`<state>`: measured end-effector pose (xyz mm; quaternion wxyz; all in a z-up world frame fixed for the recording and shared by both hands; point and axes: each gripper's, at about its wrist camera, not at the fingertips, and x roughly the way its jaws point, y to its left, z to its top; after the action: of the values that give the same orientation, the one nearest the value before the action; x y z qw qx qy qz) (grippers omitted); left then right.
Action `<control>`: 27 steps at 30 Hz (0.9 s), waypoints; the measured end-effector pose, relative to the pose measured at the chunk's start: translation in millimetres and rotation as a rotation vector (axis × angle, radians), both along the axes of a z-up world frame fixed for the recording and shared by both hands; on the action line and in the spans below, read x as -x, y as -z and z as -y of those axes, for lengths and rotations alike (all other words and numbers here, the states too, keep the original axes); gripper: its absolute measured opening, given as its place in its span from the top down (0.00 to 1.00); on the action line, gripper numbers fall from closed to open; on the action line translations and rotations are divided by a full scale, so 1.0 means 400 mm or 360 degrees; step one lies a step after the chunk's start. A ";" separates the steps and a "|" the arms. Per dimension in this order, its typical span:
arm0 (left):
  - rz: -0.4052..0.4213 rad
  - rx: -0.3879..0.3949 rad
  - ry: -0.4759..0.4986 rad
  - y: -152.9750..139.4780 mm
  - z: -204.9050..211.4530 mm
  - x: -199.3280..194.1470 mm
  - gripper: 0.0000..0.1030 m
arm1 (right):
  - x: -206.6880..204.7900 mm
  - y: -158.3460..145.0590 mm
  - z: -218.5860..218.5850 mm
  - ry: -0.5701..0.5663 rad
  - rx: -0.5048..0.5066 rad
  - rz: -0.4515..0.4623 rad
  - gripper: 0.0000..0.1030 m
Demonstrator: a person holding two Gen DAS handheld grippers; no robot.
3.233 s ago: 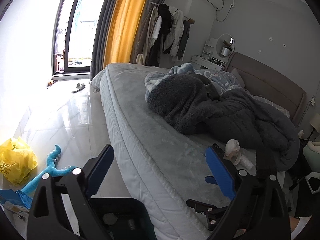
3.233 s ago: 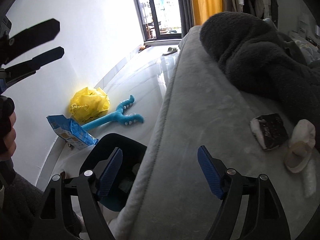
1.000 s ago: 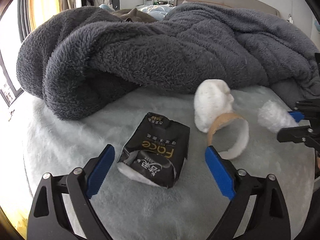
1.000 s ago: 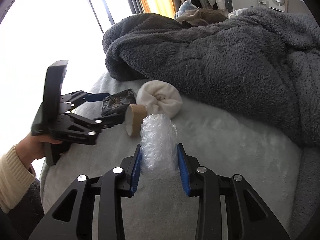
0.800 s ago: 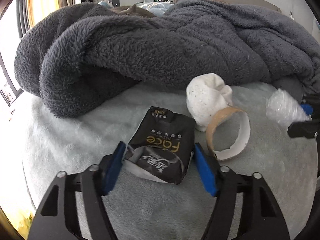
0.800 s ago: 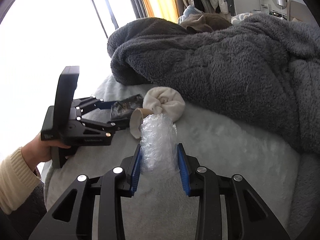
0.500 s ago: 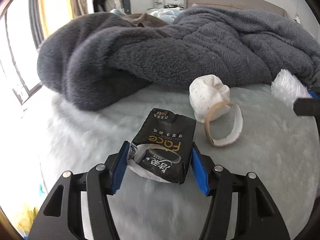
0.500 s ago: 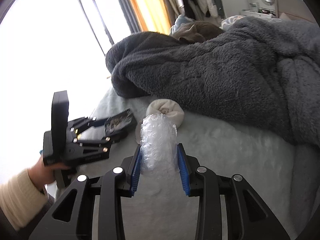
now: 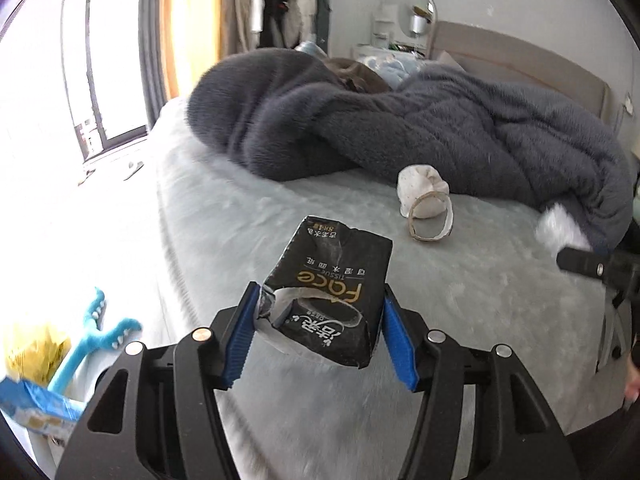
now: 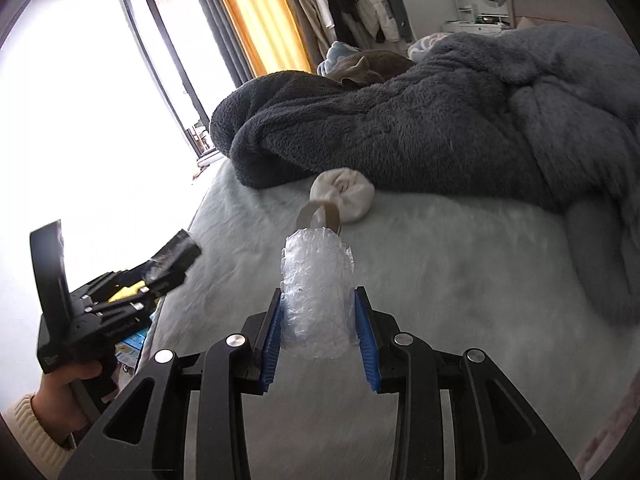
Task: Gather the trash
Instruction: 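Carry wrapper and bubble wrap to the teal bin and open both grippers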
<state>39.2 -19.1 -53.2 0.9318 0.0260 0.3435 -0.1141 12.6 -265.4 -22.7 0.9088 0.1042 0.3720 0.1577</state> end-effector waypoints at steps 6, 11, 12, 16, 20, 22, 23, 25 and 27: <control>0.0015 0.0036 -0.0102 -0.015 -0.075 0.069 0.41 | 0.075 -0.005 -0.034 0.0043 0.0006 0.0007 0.66; -0.0005 0.0002 -0.0179 0.001 -0.142 0.093 0.41 | 0.091 -0.006 -0.114 -0.0014 0.0041 0.0027 0.66; -0.0008 -0.0001 -0.0189 0.004 -0.156 0.096 0.41 | 0.091 -0.006 -0.133 -0.0031 0.0050 0.0027 0.66; -0.0032 -0.0003 -0.0259 0.020 -0.224 0.100 0.41 | 0.083 -0.003 -0.215 -0.0112 0.0081 0.0029 0.66; -0.0081 0.0005 -0.0317 0.039 -0.290 0.102 0.41 | 0.071 0.002 -0.289 -0.0192 0.0105 0.0022 0.66; -0.0115 0.0005 -0.0348 0.054 -0.323 0.102 0.41 | 0.067 0.007 -0.323 -0.0224 0.0120 0.0017 0.66; -0.0132 0.0011 -0.0358 0.060 -0.335 0.101 0.41 | 0.063 0.009 -0.342 -0.0245 0.0125 0.0015 0.66; -0.0167 0.0030 -0.0374 0.073 -0.361 0.100 0.41 | 0.053 0.011 -0.379 -0.0276 0.0134 0.0014 0.66; -0.0195 0.0023 -0.0390 0.088 -0.382 0.098 0.41 | 0.045 0.014 -0.413 -0.0309 0.0133 0.0010 0.66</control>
<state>0.1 133.6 -88.3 0.9162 -0.0298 0.3996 -0.0032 -5.3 -100.1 -28.2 0.8940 0.0291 0.3836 0.2297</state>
